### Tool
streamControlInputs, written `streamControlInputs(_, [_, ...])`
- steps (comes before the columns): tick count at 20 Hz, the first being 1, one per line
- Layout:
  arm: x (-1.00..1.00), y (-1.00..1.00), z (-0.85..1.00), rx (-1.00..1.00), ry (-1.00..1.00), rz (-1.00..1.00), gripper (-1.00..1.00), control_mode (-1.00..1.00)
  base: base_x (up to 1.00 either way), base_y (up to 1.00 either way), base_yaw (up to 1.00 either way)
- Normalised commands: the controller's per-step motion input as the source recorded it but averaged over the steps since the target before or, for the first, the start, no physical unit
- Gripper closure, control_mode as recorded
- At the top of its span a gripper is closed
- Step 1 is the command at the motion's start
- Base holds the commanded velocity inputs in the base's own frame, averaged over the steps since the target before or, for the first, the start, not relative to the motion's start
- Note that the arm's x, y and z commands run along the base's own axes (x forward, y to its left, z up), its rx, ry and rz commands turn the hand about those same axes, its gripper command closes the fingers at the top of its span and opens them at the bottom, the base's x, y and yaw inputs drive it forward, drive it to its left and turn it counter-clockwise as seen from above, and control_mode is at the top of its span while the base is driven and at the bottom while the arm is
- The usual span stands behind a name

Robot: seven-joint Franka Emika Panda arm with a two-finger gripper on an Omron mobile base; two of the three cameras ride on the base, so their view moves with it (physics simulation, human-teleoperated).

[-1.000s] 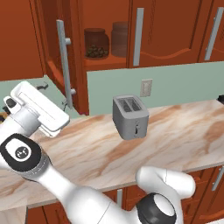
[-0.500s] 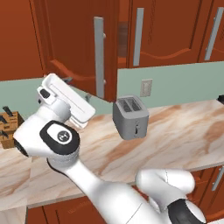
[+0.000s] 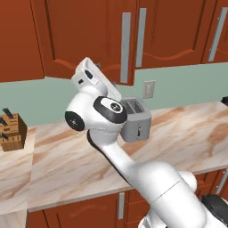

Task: Pick the jar and jar from the dining table and place them in the open cabinet. Close the cabinet after placing the objects.

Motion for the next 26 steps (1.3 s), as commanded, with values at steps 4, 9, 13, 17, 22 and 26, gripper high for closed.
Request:
streamControlInputs(4, [0.73,-0.84,0.39,0.17,0.00,0.21,-1.00,-1.00,0.00,0.00,0.00])
streamControlInputs(9, [0.71,-0.68,0.40,0.16,0.00,0.19,-1.00,-1.00,0.00,0.00,0.00])
streamControlInputs(13, [0.66,-0.47,0.33,0.16,0.00,0.15,-1.00,-1.00,0.00,0.00,0.00])
streamControlInputs(17, [0.72,-0.29,0.22,0.15,0.03,0.11,-1.00,-1.00,0.00,0.00,0.00])
streamControlInputs(22, [0.91,-0.16,0.07,0.12,0.12,0.07,-1.00,-1.00,0.00,0.00,0.00])
streamControlInputs(26, [0.97,-0.16,0.00,0.12,0.16,0.06,-1.00,-1.00,0.00,0.00,0.00])
